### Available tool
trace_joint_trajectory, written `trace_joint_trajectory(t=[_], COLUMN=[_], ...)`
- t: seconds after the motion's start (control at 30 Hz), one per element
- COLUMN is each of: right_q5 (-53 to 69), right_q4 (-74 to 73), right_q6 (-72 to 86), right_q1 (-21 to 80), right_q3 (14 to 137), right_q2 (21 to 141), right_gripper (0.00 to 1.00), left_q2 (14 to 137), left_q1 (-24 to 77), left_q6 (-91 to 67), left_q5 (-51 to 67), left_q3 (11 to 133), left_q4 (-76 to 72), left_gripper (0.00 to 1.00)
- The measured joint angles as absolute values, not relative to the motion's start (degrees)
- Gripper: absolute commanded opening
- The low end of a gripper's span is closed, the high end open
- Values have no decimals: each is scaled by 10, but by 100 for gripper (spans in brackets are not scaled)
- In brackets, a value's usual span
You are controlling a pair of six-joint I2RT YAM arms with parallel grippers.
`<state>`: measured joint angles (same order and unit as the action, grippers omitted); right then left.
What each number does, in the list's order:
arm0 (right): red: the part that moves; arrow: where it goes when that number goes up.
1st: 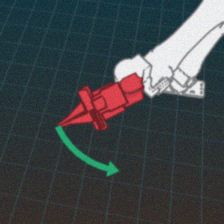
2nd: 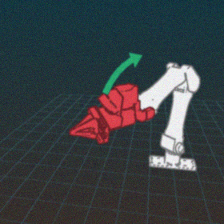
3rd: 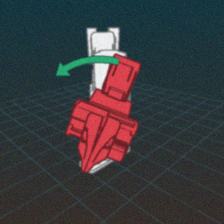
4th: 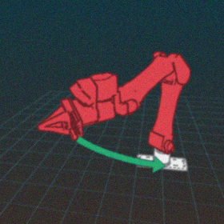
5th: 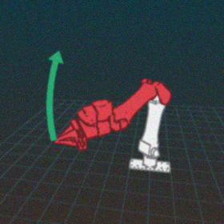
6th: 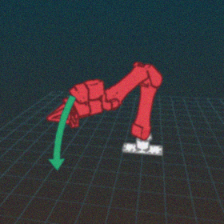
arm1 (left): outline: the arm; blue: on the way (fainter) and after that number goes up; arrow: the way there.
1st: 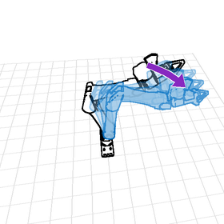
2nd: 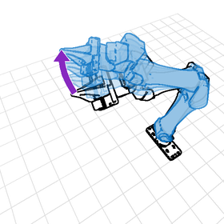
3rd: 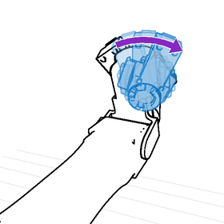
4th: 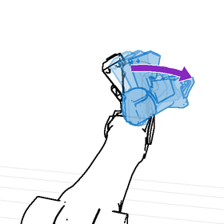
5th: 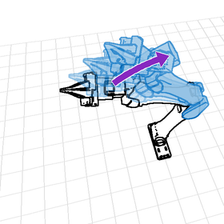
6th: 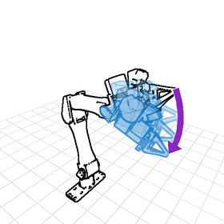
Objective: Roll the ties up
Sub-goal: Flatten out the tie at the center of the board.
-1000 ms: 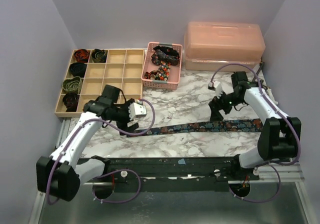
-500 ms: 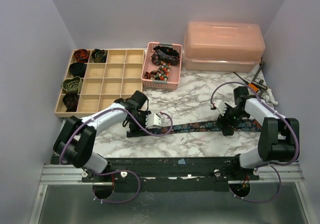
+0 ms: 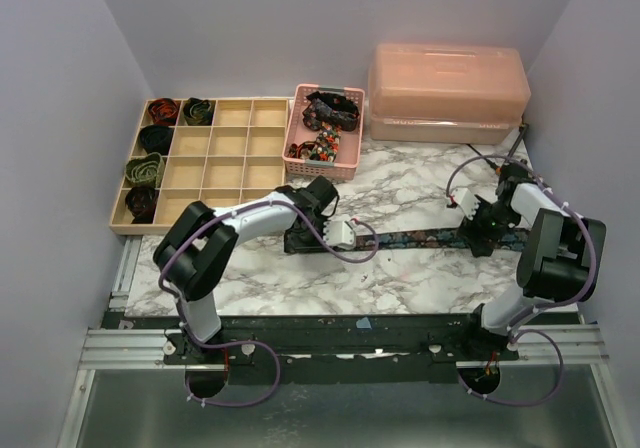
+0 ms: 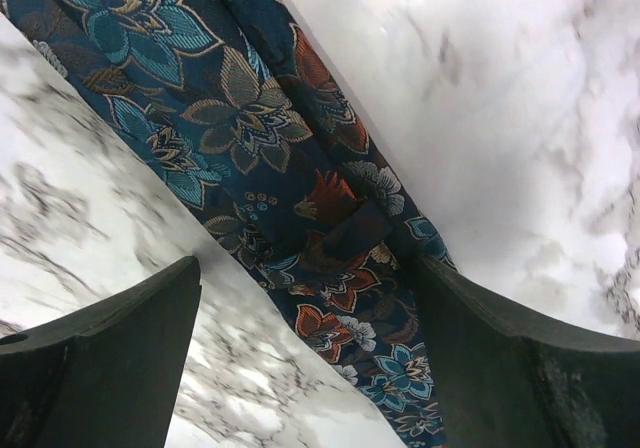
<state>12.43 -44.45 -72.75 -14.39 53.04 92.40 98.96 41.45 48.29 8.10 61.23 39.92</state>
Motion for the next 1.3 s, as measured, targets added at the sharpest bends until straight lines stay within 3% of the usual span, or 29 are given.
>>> trace_joint_trajectory(t=[0.2,0.33,0.4,0.47,0.5,0.7,0.93,1.13,1.3], right_q5=[118,121,143,168,184,303,422,542,568], right_q4=[-460,-479,-507,-530,-541,-594,-480,-435,-369], right_q6=[-776,-795,-796,-788,-783,-688,-309,-64,88], right_q1=[-192,-200,-201,-201,-201,-197,-191,-181,-157], right_q3=[558,587,624,667,693,867,1003,1008,885], right_q2=[947,954,954,951,948,917,900,981,1004], right_gripper=[88,94,99,100,100,100,100,100,100], left_q2=[1061,1069,1064,1049,1040,890,657,695,675], left_q1=[434,434,427,416,411,336,244,231,215], left_q6=[455,447,437,423,416,309,96,-34,-148], left_q5=[80,81,90,105,112,195,245,319,333], left_q3=[706,739,759,781,787,803,625,588,467], left_q4=[415,432,445,456,459,418,189,172,144], left_gripper=[35,66,76,96,98,98,98,98,99])
